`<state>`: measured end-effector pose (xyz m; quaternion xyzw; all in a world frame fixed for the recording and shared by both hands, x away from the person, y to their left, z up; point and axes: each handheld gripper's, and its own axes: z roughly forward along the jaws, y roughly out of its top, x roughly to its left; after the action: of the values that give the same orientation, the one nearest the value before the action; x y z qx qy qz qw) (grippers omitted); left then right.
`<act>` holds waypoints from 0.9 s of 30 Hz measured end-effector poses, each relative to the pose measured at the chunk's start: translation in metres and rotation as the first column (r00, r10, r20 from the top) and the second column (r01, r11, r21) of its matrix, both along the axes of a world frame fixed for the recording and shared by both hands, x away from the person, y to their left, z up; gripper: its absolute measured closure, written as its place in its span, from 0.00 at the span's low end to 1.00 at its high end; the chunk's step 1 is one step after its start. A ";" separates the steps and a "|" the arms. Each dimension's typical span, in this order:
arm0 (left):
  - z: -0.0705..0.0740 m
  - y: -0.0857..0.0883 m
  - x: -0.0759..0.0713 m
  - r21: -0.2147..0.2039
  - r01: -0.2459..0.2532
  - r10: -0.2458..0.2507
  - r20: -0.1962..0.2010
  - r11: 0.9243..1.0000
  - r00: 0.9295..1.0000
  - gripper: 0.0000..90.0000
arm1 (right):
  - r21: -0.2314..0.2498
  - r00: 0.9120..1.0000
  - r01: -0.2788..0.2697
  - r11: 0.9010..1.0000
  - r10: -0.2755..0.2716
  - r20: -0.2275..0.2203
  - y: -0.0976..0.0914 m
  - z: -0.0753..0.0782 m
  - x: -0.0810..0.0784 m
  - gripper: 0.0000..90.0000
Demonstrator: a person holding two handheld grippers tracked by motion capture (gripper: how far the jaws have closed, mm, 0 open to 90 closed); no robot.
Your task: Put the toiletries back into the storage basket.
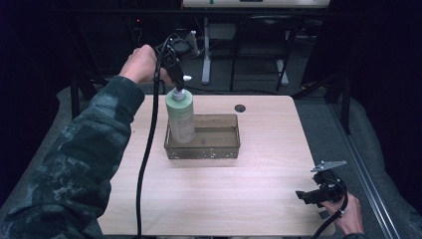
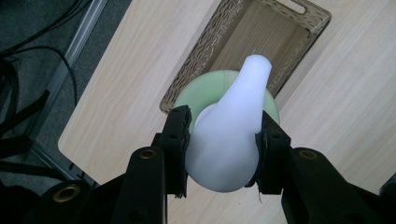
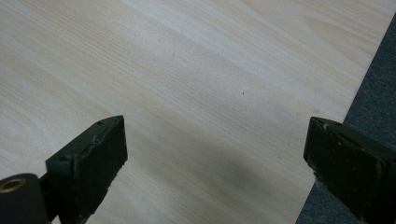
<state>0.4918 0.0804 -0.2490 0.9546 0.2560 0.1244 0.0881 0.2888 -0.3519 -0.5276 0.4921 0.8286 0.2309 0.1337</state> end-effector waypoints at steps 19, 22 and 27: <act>-0.035 0.002 0.011 -0.021 -0.020 0.020 -0.023 1.000 1.000 0.70 | 0.002 1.000 -0.005 1.000 0.005 -0.002 0.001 0.000 -0.001 0.07; -0.039 0.002 0.011 -0.016 -0.026 0.025 -0.029 1.000 0.999 0.70 | 0.000 1.000 -0.006 1.000 0.006 -0.004 0.001 -0.001 -0.001 0.07; -0.044 0.005 0.010 -0.023 -0.028 0.027 -0.032 0.999 0.999 0.70 | 0.003 1.000 -0.003 1.000 0.003 0.000 0.001 0.001 -0.001 0.07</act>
<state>0.5020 0.0852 -0.2933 0.9517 0.2718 0.1075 0.0937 0.2877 -0.3511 -0.5270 0.4911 0.8290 0.2324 0.1325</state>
